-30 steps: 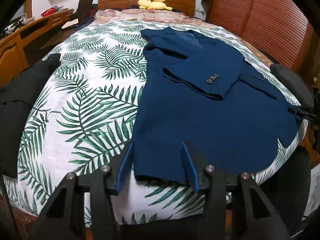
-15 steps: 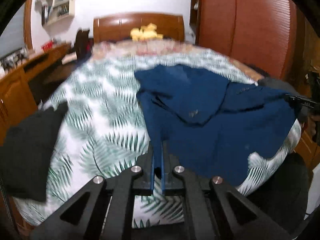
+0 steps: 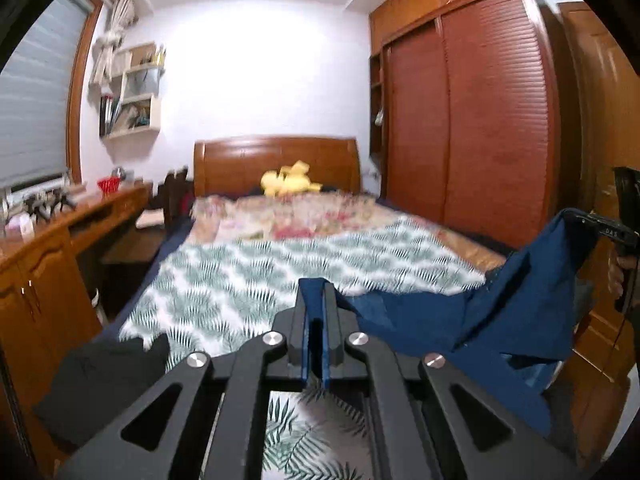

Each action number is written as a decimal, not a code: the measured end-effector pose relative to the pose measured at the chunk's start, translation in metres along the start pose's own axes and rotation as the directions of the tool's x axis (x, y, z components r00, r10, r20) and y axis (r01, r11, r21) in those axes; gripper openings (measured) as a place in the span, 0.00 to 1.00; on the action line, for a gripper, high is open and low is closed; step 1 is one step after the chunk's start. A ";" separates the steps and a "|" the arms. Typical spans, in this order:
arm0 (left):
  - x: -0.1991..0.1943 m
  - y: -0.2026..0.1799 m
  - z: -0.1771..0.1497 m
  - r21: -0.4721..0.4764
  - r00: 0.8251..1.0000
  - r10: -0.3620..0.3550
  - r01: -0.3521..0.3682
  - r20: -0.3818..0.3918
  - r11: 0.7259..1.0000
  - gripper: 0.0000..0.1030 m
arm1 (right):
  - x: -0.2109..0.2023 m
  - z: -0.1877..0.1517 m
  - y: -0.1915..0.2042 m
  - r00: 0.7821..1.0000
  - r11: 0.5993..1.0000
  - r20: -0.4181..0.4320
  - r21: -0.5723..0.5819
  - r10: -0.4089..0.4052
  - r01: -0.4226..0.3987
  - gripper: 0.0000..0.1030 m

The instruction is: Fold large clothes

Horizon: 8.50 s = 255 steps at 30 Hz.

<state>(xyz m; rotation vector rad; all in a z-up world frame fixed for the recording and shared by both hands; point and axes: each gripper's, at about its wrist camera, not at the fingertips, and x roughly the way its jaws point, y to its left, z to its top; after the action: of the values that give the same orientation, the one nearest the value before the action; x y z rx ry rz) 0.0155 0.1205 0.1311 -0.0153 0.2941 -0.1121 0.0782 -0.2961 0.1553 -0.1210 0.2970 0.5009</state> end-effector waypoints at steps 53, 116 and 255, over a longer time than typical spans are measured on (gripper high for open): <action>0.164 -0.044 -0.114 0.010 0.967 0.030 -0.028 -0.254 1.000 0.20 | 0.132 -0.160 -0.052 0.888 0.960 -0.366 -0.080 -0.278 0.268 0.57; 0.154 0.022 -0.190 -0.099 0.967 0.015 -0.042 -0.254 0.994 0.26 | 0.332 -0.117 0.071 0.887 0.975 -0.429 -0.205 -0.171 0.089 0.62; 0.261 -0.073 -0.184 -0.065 0.933 -0.092 0.074 -0.348 0.995 0.26 | 0.363 -0.153 -0.072 0.831 0.984 -0.531 -0.036 -0.165 0.172 0.45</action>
<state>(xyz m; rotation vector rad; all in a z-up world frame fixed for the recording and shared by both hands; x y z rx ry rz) 0.2019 0.0188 -0.1182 -0.0592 0.6546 -0.1921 0.3782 -0.2228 -0.0996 -0.2736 0.8306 0.2786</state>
